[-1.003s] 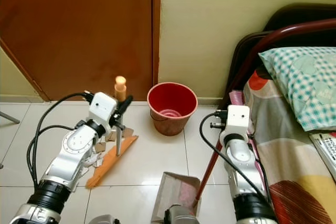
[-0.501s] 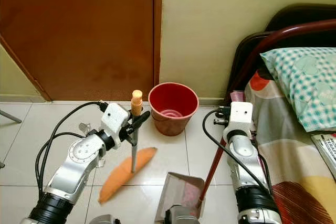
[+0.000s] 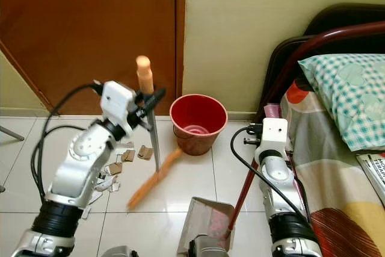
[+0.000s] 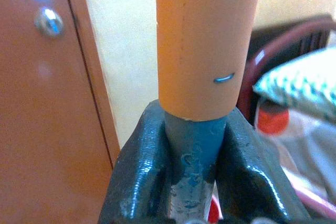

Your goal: Sweep floor

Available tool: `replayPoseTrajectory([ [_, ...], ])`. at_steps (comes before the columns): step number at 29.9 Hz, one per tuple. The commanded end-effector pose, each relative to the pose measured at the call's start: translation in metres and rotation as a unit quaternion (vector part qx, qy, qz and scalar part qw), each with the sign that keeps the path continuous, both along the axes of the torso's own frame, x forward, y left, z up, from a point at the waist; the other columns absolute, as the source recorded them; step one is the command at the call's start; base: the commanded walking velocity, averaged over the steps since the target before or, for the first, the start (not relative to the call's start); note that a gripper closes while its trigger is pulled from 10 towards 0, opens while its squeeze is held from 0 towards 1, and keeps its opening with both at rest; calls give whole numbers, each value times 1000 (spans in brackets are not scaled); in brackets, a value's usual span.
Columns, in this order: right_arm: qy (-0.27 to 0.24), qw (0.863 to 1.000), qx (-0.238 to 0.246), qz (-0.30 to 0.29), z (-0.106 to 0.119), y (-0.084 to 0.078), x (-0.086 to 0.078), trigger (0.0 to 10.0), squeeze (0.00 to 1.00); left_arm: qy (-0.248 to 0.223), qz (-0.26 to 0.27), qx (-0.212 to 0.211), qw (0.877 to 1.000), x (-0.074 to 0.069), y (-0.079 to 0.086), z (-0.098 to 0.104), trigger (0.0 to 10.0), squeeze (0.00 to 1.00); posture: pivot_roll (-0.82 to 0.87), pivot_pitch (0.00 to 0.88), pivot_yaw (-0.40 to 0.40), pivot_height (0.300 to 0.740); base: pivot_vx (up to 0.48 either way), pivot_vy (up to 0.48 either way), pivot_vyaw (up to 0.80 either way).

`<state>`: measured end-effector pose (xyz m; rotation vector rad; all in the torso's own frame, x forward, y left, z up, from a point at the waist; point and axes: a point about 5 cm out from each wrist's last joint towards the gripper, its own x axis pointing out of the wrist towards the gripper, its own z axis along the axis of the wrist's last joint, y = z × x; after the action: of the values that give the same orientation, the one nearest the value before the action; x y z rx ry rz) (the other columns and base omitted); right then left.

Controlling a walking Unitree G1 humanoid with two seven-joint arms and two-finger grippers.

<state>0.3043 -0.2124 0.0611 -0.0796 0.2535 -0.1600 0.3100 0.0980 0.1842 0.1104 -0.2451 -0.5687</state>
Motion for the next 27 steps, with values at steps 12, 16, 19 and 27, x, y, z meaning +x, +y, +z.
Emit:
replayPoseTrajectory([
  [12, 15, 999, -33, 13, -4, -2, -1, 10000, 0, -101, 67, 33, 992, 16, 29, 38, 10000, 0, 20, 92, -61, 740, 0, 0, 0],
  [16, 15, 999, -33, 14, -5, -2, -1, 10000, 0, -107, 115, 59, 986, 23, 50, 32, 10000, 0, 20, 92, -61, 740, 0, 0, 0],
  [19, 15, 999, -33, 15, -5, -1, -1, 10000, 0, -103, 134, 63, 984, 26, 56, 28, 10000, 0, 17, 94, -60, 740, 0, 0, 0],
  [27, 14, 999, -36, 18, -5, 0, -1, 10000, 0, -80, 115, 79, 987, 33, 47, 9, 10000, 0, 13, 96, -62, 740, 0, 0, 0],
])
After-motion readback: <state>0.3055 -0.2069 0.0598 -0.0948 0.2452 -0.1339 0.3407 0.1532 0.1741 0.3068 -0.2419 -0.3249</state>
